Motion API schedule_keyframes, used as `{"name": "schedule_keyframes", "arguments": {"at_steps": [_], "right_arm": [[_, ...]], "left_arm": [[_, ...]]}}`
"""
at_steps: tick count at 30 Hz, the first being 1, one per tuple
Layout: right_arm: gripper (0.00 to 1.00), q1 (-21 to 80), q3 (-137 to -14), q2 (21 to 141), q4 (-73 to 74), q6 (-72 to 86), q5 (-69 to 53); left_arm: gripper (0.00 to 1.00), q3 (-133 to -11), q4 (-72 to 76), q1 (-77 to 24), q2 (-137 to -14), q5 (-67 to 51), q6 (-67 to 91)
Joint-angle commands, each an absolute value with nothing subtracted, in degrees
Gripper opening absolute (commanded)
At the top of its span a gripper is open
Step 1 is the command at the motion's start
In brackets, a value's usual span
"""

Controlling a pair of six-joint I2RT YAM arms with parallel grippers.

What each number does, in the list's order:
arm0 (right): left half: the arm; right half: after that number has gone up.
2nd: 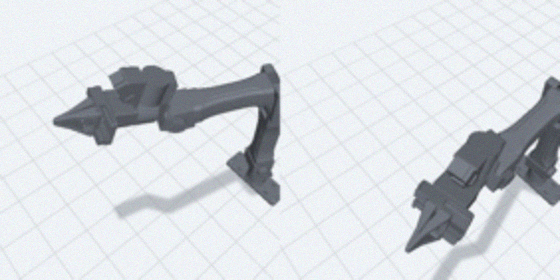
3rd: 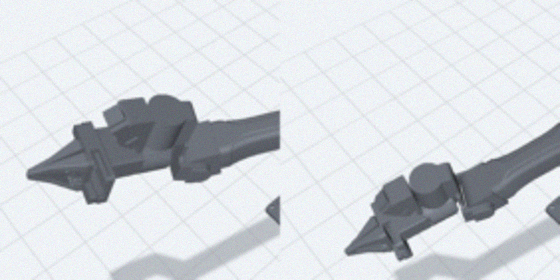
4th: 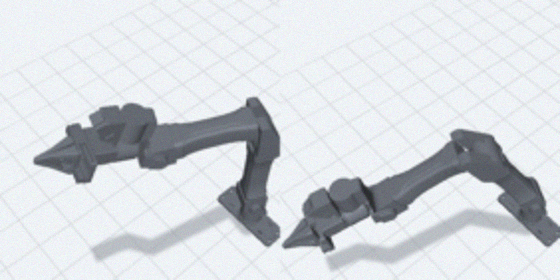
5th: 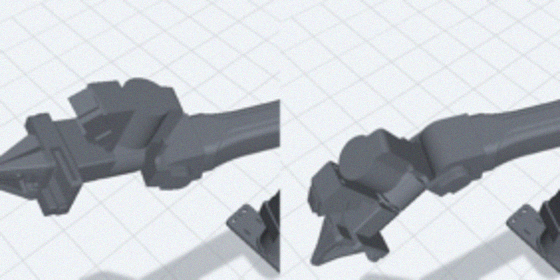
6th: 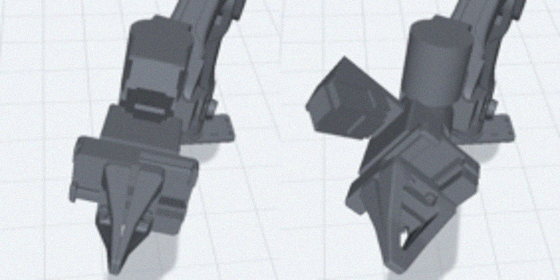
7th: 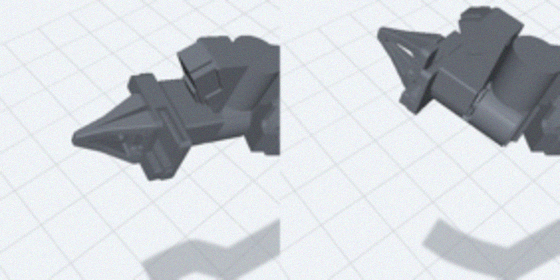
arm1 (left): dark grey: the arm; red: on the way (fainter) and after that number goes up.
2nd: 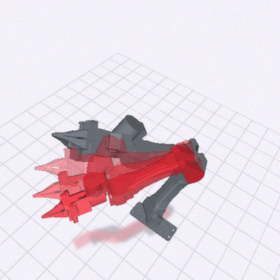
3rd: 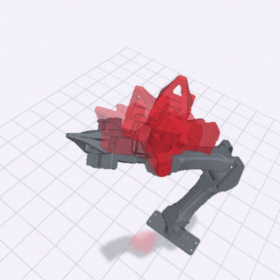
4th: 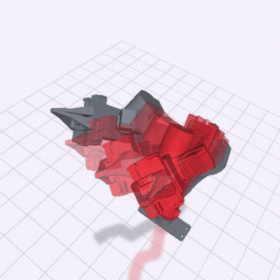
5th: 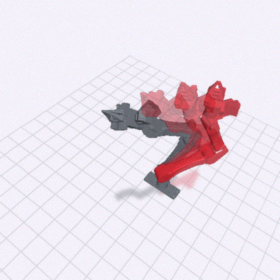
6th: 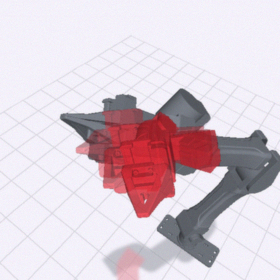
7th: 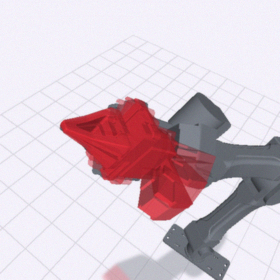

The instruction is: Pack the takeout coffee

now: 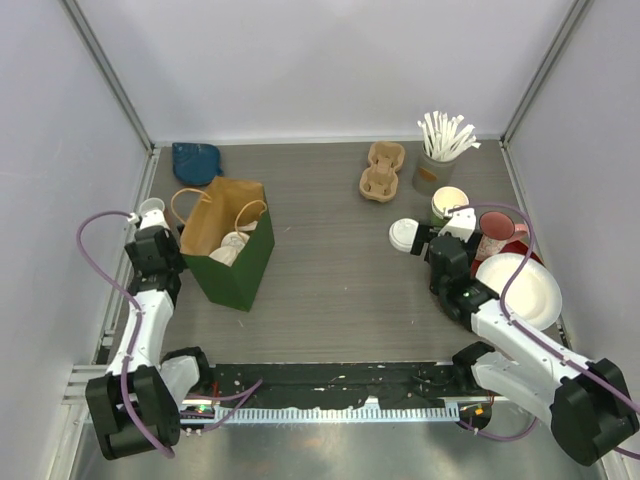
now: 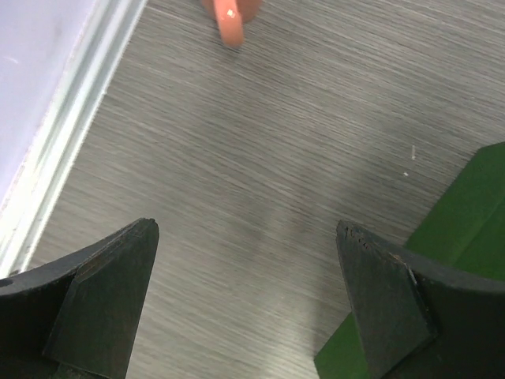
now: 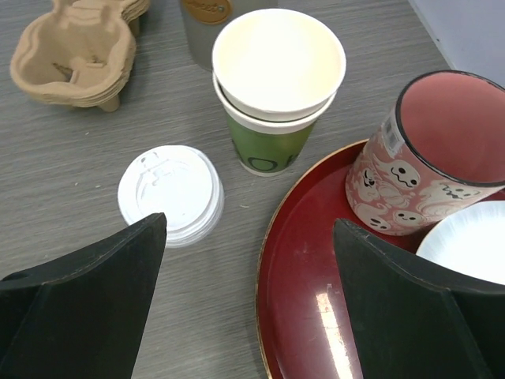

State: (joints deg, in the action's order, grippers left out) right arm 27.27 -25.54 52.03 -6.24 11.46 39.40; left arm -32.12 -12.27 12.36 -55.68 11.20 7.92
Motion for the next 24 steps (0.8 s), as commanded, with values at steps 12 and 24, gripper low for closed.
{"name": "schedule_keyframes", "arguments": {"at_steps": [12, 24], "right_arm": [[0.92, 27.07, -18.72, 53.61, -23.12, 12.75, 45.96], [0.91, 27.16, -20.04, 53.96, -18.72, 13.1, 48.16]], "left_arm": [[1.0, -20.3, 14.06, 12.66, -57.04, 5.1, 10.46], [1.0, -19.51, 14.41, 12.66, -57.74, 3.78, 10.2]]}}
